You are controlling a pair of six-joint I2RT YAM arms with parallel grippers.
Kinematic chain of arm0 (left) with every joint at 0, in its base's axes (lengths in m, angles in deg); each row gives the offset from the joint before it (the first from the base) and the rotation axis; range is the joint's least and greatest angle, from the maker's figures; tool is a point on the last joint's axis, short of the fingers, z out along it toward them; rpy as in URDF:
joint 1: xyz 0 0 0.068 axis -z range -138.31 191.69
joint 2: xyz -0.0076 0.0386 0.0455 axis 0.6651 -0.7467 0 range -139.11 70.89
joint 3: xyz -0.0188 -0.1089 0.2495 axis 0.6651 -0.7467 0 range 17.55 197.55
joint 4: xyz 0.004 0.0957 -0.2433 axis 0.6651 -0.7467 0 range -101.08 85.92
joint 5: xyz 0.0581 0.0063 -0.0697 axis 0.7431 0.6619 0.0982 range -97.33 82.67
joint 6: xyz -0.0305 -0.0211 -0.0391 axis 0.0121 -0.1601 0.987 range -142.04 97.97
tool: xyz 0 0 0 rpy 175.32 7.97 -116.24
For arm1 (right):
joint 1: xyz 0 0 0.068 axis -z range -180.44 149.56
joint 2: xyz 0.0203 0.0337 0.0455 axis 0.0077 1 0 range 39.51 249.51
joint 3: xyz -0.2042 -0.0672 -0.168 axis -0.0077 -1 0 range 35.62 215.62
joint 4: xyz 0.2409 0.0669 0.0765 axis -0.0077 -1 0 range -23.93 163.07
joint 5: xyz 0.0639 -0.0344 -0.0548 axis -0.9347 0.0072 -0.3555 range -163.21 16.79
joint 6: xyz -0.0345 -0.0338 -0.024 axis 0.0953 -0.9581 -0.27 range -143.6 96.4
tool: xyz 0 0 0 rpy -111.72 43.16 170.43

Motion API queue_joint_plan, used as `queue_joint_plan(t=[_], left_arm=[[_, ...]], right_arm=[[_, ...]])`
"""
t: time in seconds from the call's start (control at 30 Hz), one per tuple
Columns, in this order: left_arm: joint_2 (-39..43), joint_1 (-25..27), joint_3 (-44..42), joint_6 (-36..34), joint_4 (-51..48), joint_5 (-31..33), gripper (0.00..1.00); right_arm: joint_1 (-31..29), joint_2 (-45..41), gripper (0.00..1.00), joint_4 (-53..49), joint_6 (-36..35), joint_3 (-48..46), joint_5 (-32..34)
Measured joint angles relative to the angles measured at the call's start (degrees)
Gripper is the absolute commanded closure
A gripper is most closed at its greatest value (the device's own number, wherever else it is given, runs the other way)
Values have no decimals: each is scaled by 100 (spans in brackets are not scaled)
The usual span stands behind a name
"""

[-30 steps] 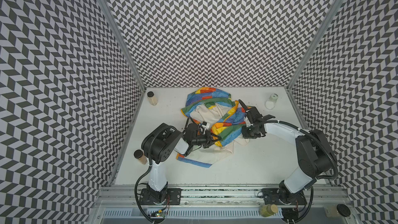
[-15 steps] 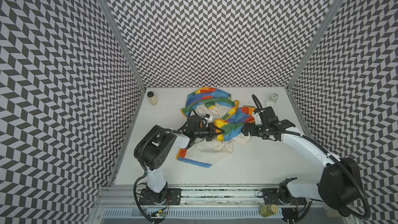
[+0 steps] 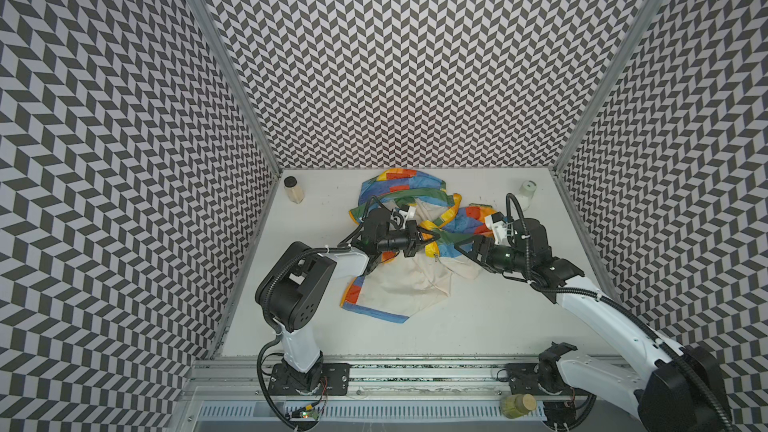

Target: Zip up the jacket

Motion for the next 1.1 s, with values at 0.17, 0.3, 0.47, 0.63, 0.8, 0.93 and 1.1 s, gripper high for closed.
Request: queue_joint_plan(t=[0.17, 0.3, 0.47, 0.63, 0.8, 0.93, 1.1], left_arm=[[-2, 15, 245, 466, 317, 7, 100], [-2, 20, 367, 787, 533, 31, 100], [-2, 20, 369, 1123, 640, 66, 100], [-2, 20, 367, 1427, 710, 68, 100], [-2, 22, 367, 1716, 839, 68, 100], [-2, 22, 367, 1950, 960, 66, 100], [-2, 20, 367, 2118, 1054, 66, 100]], right_arm=[[-295, -55, 7, 831, 815, -225, 33], [-450, -55, 4, 1449, 1250, -385, 142], [-562, 55, 7, 2109, 1534, -483, 295], [-590, 306, 11, 2688, 1578, -494, 396], [-616, 428, 16, 2920, 1534, -494, 439], [-625, 494, 25, 3123, 1488, -494, 476], [-640, 623, 40, 3438, 1375, -481, 474]])
